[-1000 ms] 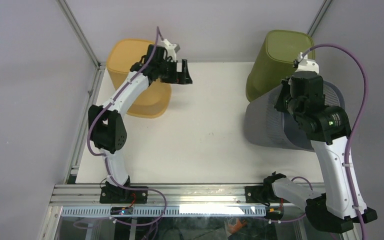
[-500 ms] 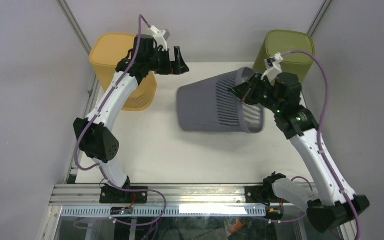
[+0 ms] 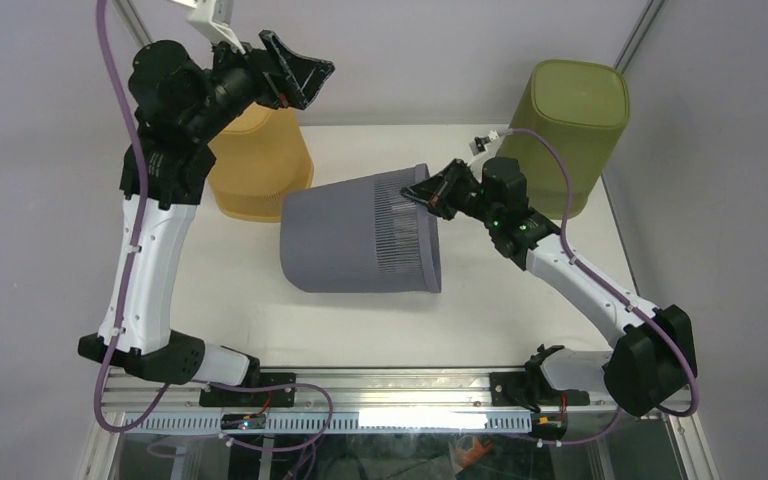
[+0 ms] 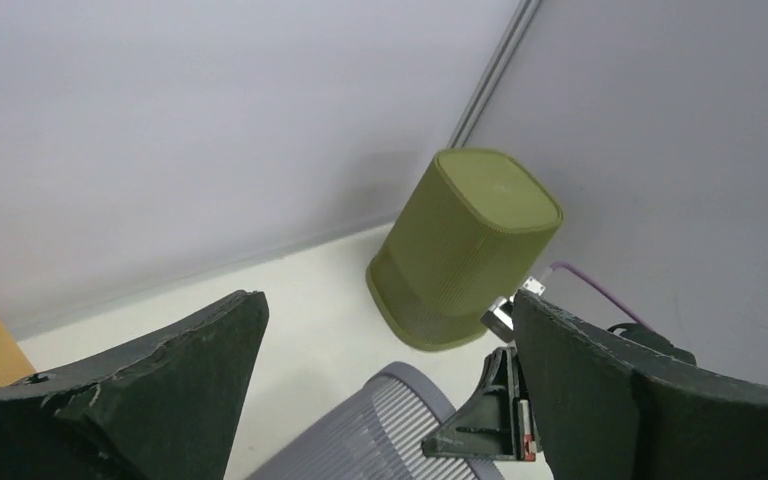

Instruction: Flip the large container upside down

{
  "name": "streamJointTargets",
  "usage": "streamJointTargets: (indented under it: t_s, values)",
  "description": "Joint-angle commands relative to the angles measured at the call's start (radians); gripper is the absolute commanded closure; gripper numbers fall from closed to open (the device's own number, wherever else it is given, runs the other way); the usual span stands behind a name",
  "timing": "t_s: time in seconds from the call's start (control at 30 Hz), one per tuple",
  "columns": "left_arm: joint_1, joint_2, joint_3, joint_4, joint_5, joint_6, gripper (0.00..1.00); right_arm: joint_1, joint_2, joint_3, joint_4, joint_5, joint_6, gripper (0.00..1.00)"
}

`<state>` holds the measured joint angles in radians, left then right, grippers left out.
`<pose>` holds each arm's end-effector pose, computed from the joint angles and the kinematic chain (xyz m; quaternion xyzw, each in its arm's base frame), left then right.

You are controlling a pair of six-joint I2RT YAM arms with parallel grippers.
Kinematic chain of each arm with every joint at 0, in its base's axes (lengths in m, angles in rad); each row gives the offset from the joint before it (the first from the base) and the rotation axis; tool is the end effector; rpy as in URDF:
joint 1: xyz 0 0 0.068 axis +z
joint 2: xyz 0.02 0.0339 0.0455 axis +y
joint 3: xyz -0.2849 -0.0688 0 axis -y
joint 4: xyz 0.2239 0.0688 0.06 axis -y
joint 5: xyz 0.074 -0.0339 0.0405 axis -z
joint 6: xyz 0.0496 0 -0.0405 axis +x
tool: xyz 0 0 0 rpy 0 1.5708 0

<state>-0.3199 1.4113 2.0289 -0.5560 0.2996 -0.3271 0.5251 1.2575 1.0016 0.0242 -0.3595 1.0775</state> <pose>0.2267 -0.0905 0.5808 0.1063 0.6777 -0.3259 0.6505 0.2346 0.1561 0.3583 0.1036 0.7725 0.5361 0.3242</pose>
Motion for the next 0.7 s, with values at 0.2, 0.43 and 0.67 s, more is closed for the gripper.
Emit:
streamJointTargets:
  t_s: [0.2, 0.43, 0.67]
  values:
    - [0.001, 0.026, -0.257, -0.056, 0.045, -0.099, 0.01, -0.009, -0.064, -0.035, -0.155, 0.223, -0.149, 0.84]
    - [0.0, -0.009, -0.328, -0.161, -0.023, -0.067, 0.01, -0.029, -0.076, 0.06, -0.431, 0.339, -0.366, 0.22]
    - [0.0, -0.009, -0.295, -0.302, -0.138, -0.023, 0.01, -0.03, -0.104, 0.211, -0.654, 0.327, -0.5, 0.12]
